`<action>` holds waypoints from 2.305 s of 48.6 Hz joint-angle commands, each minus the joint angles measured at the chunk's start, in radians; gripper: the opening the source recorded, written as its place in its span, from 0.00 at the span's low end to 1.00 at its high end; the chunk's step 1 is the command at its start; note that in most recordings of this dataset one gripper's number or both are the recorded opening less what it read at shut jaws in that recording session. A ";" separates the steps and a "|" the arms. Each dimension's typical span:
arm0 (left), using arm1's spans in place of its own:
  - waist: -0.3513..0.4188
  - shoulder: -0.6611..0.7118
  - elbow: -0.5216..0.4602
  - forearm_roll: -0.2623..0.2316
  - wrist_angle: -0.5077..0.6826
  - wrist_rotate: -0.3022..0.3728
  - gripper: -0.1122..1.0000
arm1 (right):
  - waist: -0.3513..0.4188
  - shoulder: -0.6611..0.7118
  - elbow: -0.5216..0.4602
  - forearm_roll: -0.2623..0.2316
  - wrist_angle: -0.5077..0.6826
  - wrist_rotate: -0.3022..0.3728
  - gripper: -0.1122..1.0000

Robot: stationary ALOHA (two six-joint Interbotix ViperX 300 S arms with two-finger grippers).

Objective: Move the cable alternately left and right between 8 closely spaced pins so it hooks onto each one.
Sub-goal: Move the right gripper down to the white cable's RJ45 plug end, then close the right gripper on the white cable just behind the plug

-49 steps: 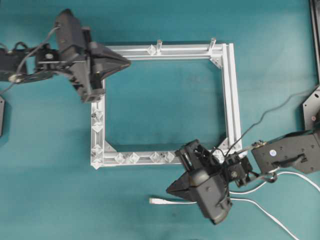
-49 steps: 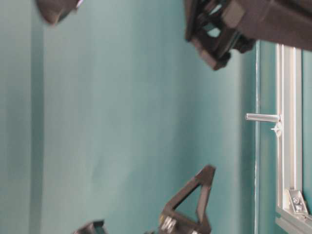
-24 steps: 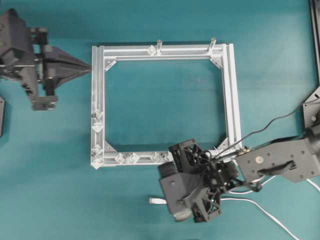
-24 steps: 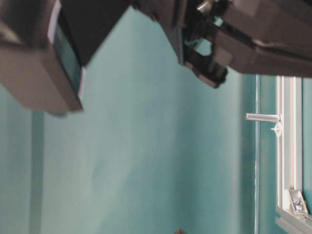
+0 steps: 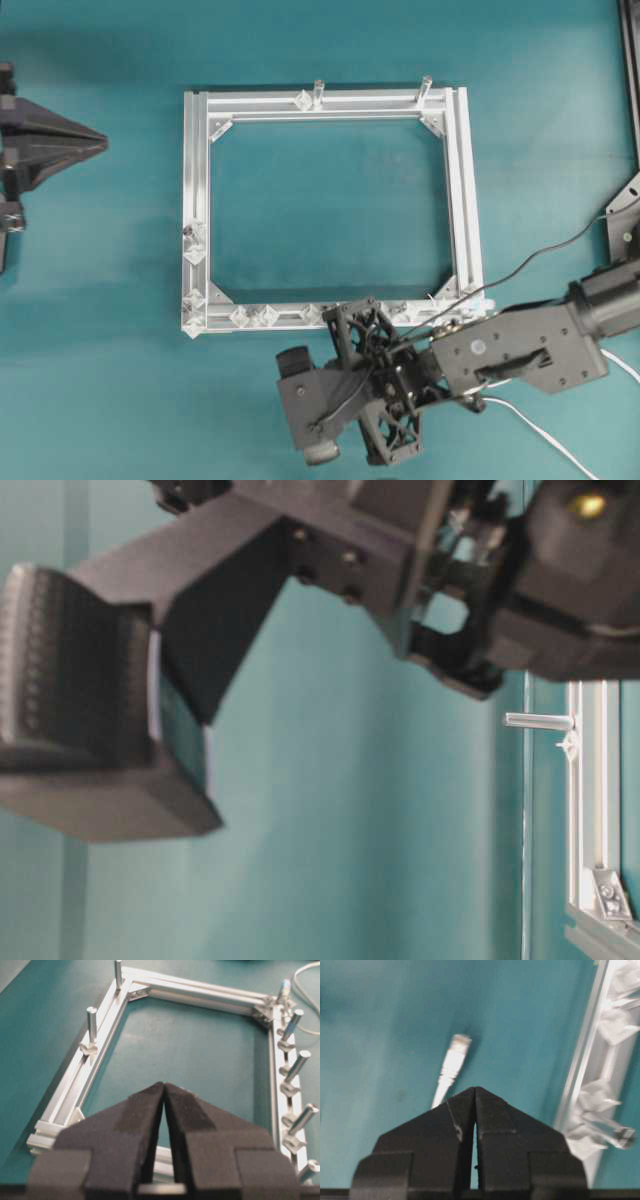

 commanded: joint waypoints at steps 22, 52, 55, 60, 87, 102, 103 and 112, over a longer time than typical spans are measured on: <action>-0.003 -0.077 0.002 0.002 0.133 -0.015 0.21 | 0.009 0.078 -0.087 0.051 0.044 0.081 0.38; -0.012 -0.077 0.006 0.002 0.133 -0.015 0.21 | 0.009 0.169 -0.091 0.043 -0.072 0.187 0.72; -0.011 -0.077 0.008 0.002 0.133 -0.015 0.21 | 0.009 0.178 -0.091 0.041 -0.069 0.187 0.72; -0.011 -0.075 0.012 0.000 0.133 -0.015 0.21 | 0.009 0.193 -0.091 0.041 -0.067 0.187 0.71; -0.020 -0.077 0.018 0.002 0.133 -0.017 0.21 | 0.009 0.199 -0.098 0.029 -0.005 0.190 0.24; -0.031 -0.077 0.018 0.002 0.133 -0.017 0.21 | 0.009 0.147 -0.095 0.029 0.028 0.210 0.24; -0.029 -0.077 0.020 0.002 0.133 -0.017 0.21 | 0.008 0.141 -0.094 0.029 0.032 0.216 0.24; -0.031 -0.077 0.023 0.002 0.133 -0.017 0.21 | 0.009 0.078 -0.057 0.015 0.055 0.302 0.24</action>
